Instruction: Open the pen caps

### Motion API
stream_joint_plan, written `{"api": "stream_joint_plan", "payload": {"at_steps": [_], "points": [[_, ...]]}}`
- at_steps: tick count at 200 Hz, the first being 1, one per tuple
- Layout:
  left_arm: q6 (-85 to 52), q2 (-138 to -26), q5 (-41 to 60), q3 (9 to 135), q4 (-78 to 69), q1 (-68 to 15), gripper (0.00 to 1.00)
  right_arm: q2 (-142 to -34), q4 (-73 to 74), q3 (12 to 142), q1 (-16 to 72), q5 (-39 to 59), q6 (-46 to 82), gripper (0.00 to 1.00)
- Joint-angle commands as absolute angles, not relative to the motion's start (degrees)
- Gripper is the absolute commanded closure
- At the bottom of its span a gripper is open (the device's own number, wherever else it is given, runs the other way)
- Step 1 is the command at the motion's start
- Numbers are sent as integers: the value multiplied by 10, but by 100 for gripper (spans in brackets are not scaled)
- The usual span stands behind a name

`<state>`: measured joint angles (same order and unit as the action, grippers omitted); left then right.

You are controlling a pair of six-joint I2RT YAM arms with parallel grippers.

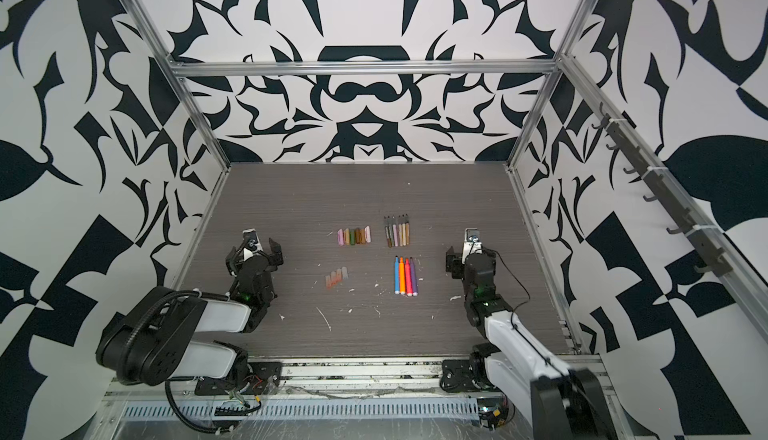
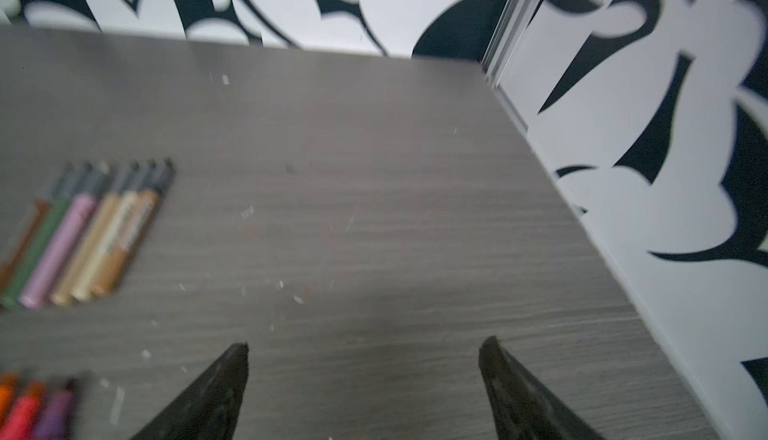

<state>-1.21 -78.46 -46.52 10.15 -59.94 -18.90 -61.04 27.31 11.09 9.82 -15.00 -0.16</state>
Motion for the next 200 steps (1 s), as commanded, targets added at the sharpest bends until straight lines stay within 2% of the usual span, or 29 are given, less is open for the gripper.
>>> {"api": "stream_joint_plan", "payload": {"at_steps": [1, 6, 27, 34, 49, 58, 80, 96, 112, 128, 146, 161, 170, 178, 185, 200], "points": [[-43, -754, -434, 129, -556, -168, 1, -721, 562, 96, 99, -134, -47, 5], [-41, -757, -431, 126, -567, -166, 1, -753, 624, 87, 99, -134, -52, 0], [-29, -762, -418, 125, -583, -165, 1, -910, 766, 92, 99, -117, -51, 2], [-15, -760, -417, 129, -575, -165, 1, -952, 818, 96, 107, -150, -63, 0], [11, -784, -420, 115, -632, -154, 1, -897, 667, 130, 108, -161, -45, 0], [27, -812, -438, 107, -697, -151, 1, -886, 603, 160, 95, -133, -38, 0], [13, -914, -388, 97, -826, -102, 1, -890, 586, 170, 92, -149, -31, 0], [7, -890, -361, 134, -729, -86, 0, -891, 604, 162, 91, -150, -31, 0], [-45, -879, -245, 150, -632, -30, 1, -893, 593, 170, 92, -165, -28, 0], [-70, -913, -197, 166, -661, 22, 0, -893, 560, 188, 91, -186, -18, 0], [-99, -877, -166, 210, -509, 36, 1, -894, 561, 188, 92, -196, -15, 0], [-85, -904, -169, 189, -595, 36, 1, -895, 562, 189, 92, -197, -15, 0], [-86, -899, -163, 192, -588, 36, 1, -896, 559, 191, 91, -194, -16, 0], [-75, -889, -103, 207, -540, 36, 1, -896, 557, 191, 92, -183, -17, 0], [-31, -889, -22, 220, -509, 36, 1, -893, 562, 185, 92, -132, -34, 0], [-23, -889, 11, 190, -565, 37, 1, -887, 605, 156, 92, -89, -52, 0]]}}
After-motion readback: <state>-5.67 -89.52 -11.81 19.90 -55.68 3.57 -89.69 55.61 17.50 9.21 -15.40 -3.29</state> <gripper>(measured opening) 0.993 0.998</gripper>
